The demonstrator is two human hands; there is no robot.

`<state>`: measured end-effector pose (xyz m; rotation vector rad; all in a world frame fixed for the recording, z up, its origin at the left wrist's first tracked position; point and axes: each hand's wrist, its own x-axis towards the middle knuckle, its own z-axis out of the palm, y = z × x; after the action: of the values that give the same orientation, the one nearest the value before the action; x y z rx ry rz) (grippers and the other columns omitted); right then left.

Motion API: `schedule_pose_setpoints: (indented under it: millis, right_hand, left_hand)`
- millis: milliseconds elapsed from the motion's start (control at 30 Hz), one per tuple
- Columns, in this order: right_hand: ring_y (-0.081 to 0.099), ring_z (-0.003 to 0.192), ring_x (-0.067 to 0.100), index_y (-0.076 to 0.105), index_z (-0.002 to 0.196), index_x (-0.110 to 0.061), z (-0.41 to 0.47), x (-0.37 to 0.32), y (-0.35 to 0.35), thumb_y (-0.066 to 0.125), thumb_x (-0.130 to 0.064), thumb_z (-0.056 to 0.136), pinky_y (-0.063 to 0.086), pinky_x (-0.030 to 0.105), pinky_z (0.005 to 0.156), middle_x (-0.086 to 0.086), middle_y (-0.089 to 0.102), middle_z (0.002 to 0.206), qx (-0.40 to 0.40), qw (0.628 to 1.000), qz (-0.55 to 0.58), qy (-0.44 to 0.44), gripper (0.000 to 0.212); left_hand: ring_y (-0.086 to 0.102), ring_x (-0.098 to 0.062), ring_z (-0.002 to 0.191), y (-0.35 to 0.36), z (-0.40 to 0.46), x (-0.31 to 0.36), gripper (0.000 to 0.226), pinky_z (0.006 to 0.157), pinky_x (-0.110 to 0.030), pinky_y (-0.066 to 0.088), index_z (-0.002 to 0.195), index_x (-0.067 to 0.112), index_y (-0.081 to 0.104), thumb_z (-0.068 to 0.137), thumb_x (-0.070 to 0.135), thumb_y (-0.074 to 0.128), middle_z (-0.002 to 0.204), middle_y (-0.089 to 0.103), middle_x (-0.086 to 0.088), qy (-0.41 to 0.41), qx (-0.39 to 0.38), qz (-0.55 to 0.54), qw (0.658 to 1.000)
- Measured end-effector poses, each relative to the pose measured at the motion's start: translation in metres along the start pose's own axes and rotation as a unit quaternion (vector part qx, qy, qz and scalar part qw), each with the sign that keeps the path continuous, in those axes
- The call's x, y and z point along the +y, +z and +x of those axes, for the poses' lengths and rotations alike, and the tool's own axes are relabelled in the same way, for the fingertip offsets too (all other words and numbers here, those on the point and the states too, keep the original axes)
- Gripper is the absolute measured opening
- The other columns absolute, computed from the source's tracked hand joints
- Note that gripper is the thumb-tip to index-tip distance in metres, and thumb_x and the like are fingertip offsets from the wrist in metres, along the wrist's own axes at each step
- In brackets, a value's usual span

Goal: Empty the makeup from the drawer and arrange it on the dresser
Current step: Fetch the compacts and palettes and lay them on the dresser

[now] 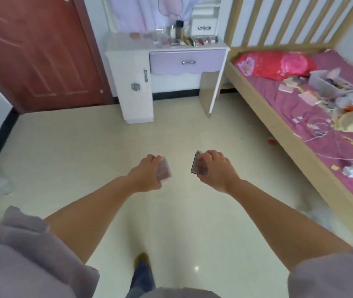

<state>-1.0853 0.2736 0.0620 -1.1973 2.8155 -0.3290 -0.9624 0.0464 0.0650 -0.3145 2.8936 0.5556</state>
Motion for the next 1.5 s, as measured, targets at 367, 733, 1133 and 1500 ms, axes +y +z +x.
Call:
schedule_pose_setpoints:
  millis: [367,733,1133,1500]
  right_hand:
    - [0.043,0.117,0.029,0.044,0.128,-0.019,0.289,-0.041,0.000,0.065,-0.039,0.077,0.036,0.037,0.096,0.006,0.044,0.131,0.009,0.999,0.017,-0.037,0.059]
    - [0.044,0.117,0.028,0.044,0.128,-0.020,0.589,0.056,-0.027,0.064,-0.042,0.077,0.037,0.037,0.096,0.006,0.045,0.132,0.004,0.997,-0.020,-0.071,0.059]
    - [0.042,0.117,0.028,0.041,0.129,-0.018,0.888,0.053,0.001,0.062,-0.041,0.080,0.034,0.037,0.096,0.006,0.044,0.132,-0.032,0.994,-0.021,-0.100,0.058]
    - [0.044,0.116,0.028,0.044,0.126,-0.020,1.091,0.046,0.014,0.064,-0.039,0.078,0.034,0.037,0.096,0.006,0.045,0.131,-0.067,0.997,0.011,-0.028,0.056]
  left_hand:
    - [0.037,-0.025,0.122,-0.135,0.197,-0.160,0.083,0.094,-0.040,0.044,0.143,0.014,0.021,0.073,0.025,0.065,0.137,0.031,-0.006,-0.055,0.023,0.003,0.998]
    - [0.034,-0.024,0.123,-0.225,0.474,-0.216,0.084,0.093,-0.040,0.044,0.143,0.014,0.021,0.072,0.024,0.065,0.135,0.031,-0.005,-0.060,0.064,-0.023,0.996]
    - [0.033,-0.023,0.124,-0.310,0.694,-0.378,0.086,0.094,-0.039,0.044,0.143,0.014,0.019,0.072,0.026,0.067,0.136,0.029,-0.005,-0.102,0.055,-0.032,0.993]
    - [0.029,-0.027,0.128,-0.391,0.893,-0.480,0.090,0.099,-0.041,0.040,0.147,0.012,0.013,0.074,0.029,0.064,0.141,0.025,-0.009,-0.067,-0.012,-0.002,0.998]
